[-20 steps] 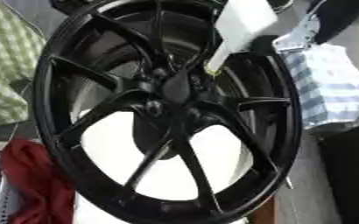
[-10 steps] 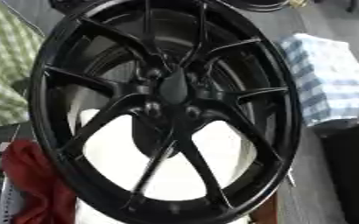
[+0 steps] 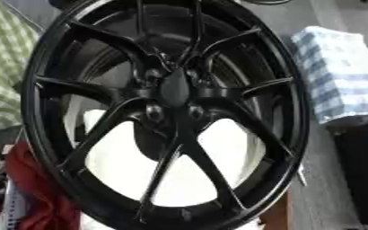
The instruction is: Pull the pin out of the wheel hub.
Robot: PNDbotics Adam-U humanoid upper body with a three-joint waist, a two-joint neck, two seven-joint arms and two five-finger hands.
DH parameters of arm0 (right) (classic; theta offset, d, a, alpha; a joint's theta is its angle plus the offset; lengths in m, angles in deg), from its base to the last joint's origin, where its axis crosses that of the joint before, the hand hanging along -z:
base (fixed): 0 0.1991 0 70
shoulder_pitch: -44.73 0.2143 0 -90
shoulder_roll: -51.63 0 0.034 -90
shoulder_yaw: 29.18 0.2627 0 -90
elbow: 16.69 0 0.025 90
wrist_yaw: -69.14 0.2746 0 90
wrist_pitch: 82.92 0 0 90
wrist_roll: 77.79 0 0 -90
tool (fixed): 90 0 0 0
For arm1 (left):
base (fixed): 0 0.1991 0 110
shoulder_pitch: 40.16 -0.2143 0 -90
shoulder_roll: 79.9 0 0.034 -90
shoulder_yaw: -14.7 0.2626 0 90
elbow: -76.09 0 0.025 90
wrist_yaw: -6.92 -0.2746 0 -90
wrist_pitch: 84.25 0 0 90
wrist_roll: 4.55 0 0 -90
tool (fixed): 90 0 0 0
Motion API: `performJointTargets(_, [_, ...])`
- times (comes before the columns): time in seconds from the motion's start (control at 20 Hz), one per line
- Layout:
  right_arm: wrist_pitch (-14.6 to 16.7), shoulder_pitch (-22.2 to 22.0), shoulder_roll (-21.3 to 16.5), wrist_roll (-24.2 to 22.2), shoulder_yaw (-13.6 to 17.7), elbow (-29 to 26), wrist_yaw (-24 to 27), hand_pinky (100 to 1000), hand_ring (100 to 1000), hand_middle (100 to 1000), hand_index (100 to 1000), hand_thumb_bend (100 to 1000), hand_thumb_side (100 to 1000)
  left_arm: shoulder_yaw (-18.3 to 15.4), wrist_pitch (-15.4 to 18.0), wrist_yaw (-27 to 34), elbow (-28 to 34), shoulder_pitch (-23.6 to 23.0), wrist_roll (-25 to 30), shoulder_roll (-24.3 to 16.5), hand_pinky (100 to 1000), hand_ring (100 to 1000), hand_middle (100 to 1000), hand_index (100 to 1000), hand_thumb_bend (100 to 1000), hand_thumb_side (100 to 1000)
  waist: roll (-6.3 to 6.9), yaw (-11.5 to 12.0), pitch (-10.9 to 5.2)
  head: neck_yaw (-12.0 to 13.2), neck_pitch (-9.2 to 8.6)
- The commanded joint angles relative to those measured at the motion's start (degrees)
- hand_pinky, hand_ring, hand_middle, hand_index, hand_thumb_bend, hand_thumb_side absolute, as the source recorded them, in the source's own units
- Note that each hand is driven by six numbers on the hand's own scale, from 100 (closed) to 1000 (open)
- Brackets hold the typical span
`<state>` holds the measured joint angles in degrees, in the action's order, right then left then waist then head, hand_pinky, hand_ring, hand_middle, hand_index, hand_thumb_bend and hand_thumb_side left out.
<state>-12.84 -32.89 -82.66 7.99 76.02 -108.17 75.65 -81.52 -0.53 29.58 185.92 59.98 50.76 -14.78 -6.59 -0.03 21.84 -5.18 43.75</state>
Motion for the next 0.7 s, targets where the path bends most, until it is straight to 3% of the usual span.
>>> performJointTargets(0.05, [0.5, -2.9, 0.2, 3.2, 5.7, 4.8, -2.9, 857, 839, 812, 831, 105, 152, -0.5, 0.0, 0.0, 0.8, 0.8, -0.1, -1.1, 850, 624, 585, 734, 197, 799, 0.22, 0.7, -0.87, -0.5, -0.35])
performJointTargets(0.15, [2.3, -5.0, 0.6, 4.4, 6.8, 7.6, -2.7, 887, 898, 877, 876, 115, 188, -0.3, -0.1, 0.1, 0.8, 1.1, 0.2, -1.1, 850, 624, 586, 734, 198, 799, 0.19, 1.1, -0.91, -1.0, -0.42])
performJointTargets(0.25, [4.2, -5.5, 0.8, 4.4, 7.0, 9.0, -2.1, 883, 895, 872, 882, 143, 377, -0.2, -0.2, 0.1, 0.8, 1.2, 0.3, -1.0, 850, 624, 586, 734, 198, 799, 0.18, 1.3, -0.99, -1.1, -0.47])
performJointTargets(0.55, [10.0, -5.2, 0.8, 5.4, 6.9, 10.3, 0.2, 849, 818, 773, 835, 100, 450, -0.2, -0.2, 0.1, 0.8, 1.2, 0.3, -1.0, 851, 624, 585, 734, 197, 798, 0.17, 1.4, -1.23, -1.3, -0.64])
performJointTargets(0.7, [11.2, -4.3, 0.8, 6.5, 6.5, 8.4, 1.4, 830, 769, 721, 797, 100, 461, -0.2, -0.2, 0.2, 0.9, 1.2, 0.3, -1.0, 851, 624, 585, 733, 195, 798, 0.28, 1.6, -1.27, -1.4, -0.68])
